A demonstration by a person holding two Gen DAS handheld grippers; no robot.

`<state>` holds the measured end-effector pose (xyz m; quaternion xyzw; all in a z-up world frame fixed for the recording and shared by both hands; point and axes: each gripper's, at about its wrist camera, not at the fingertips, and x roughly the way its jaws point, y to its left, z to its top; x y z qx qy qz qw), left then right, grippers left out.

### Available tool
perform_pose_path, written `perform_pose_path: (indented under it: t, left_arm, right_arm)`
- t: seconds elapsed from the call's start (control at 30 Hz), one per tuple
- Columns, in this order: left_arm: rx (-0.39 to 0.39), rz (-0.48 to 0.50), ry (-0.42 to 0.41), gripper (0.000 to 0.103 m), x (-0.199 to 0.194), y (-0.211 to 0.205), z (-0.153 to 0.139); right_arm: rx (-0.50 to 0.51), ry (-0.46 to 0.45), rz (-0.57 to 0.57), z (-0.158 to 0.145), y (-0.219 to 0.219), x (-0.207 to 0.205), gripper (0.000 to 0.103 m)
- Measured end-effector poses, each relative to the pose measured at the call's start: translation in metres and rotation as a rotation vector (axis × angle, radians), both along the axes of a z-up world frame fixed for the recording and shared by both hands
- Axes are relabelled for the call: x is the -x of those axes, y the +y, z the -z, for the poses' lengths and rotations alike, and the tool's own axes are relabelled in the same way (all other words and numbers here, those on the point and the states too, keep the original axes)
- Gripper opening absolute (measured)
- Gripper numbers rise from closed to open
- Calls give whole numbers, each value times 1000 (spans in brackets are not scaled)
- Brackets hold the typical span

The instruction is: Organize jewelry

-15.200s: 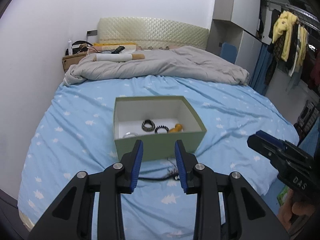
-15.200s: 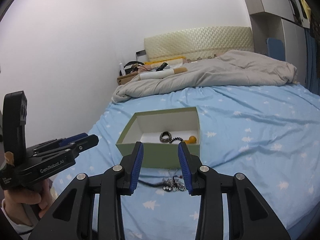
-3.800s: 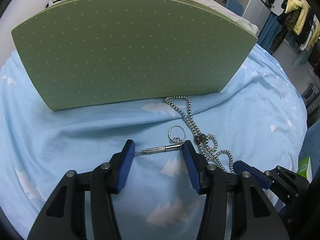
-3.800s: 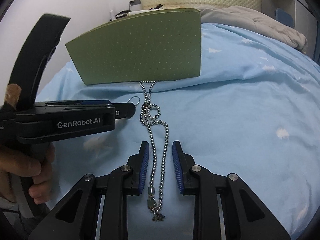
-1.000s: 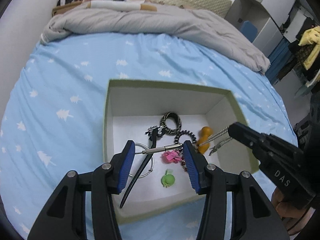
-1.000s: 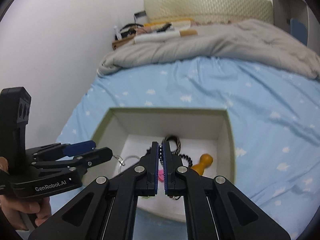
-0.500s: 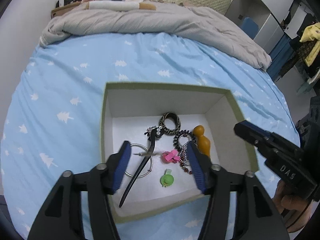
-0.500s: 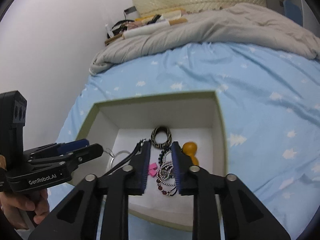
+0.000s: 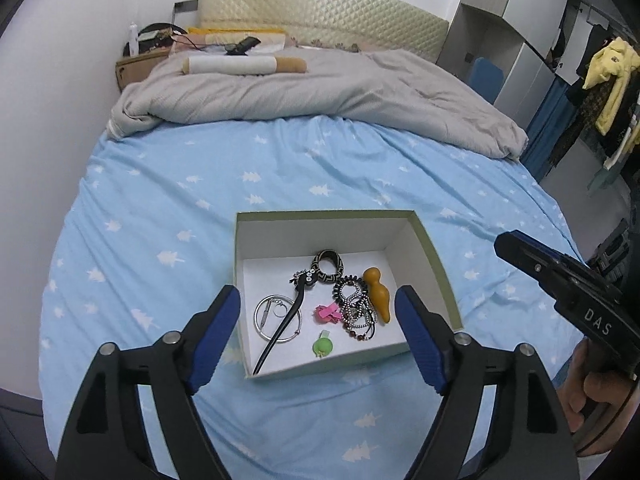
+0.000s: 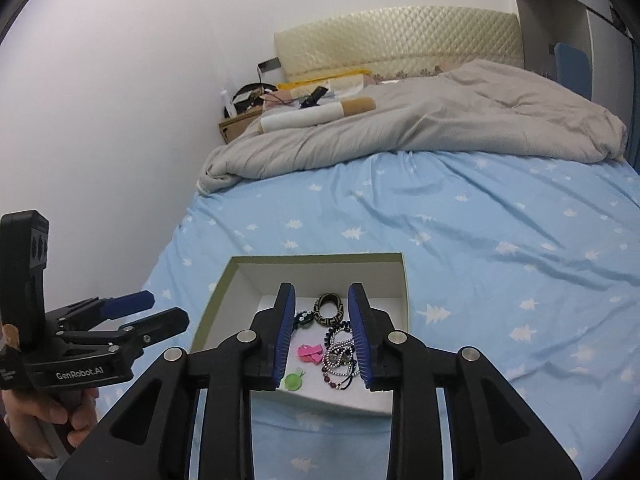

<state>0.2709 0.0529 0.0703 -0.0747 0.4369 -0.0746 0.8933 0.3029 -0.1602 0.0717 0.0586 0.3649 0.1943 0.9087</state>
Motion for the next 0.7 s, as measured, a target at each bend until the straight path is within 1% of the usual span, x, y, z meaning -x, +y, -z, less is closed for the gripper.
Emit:
perform_pose_path:
  t: [0.03,0.07,0.17,0.27,0.4,0.5,0.57,0.63,0.7]
  left_arm:
    - [-4,-5,-3,81,4,0,-3]
    - [-12,-7,-5,82,8,0,-4]
    - [-15,-17,-11,82,20,1,-7]
    - [-13,-32,-9,82,31,2,-7]
    - [-18,-45,-25,82,45,2,-8]
    - [-23,-46,-33,82,54,2,-8]
    - [-28,-44,-34,82,58,1,-7]
    - [-30,-43,-37,82,61,1,-7]
    - [-32,-46,-38,82,64,2,-6]
  right_arm:
    - [4,-7,2,-4,-1,6,35]
    - [5,-15,2,-6,-1,11,36]
    - [23,-35,12,-13,-2,25,35]
    - [16,-35,14,-14,-6,36,35]
    - [14,-28,10,-11,-9,50,35]
    - [0,-26,27,-9,-14,63,36]
    - [1,-31,37,-7,-16,70,38]
    - [19,-43,44,-6,-16,76,47]
    - [22,-49,41,-4,-17,81,48]
